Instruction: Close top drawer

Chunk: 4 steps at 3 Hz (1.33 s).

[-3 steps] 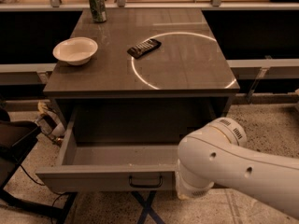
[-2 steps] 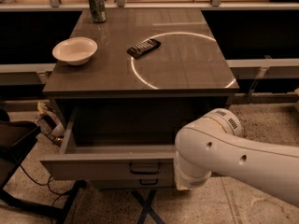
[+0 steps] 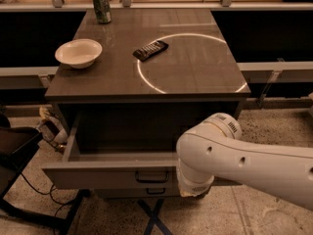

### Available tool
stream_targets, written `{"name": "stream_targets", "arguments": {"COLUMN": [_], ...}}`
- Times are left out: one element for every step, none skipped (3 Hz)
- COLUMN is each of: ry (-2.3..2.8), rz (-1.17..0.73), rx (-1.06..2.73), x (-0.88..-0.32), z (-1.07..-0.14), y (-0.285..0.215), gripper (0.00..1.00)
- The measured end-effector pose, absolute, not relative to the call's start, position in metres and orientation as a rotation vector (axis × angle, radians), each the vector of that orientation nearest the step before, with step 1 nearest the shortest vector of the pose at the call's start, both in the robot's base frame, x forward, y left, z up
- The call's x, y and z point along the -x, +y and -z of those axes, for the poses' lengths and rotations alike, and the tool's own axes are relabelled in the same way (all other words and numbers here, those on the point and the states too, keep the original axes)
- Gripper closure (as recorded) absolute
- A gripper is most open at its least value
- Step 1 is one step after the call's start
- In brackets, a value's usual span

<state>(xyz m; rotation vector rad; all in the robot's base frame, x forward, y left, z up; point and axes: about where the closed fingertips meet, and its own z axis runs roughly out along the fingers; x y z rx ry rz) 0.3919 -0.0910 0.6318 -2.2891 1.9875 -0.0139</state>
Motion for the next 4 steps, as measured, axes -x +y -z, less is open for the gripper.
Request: {"name": "stream_targets", "arguments": {"ry": [1.946, 1.895, 1.857, 1.857], "rz": [0.021, 0.032, 0.042, 0.042], "rx": [2.291, 2.300, 2.311, 2.311], "x": [-0.414, -0.448, -0.476, -0.476], "z": [-0.622, -0.614, -0.606, -0.606], "y": [-0.083, -0.074, -0.067, -0.067], "gripper": [1.00, 1.00, 1.00, 1.00]}}
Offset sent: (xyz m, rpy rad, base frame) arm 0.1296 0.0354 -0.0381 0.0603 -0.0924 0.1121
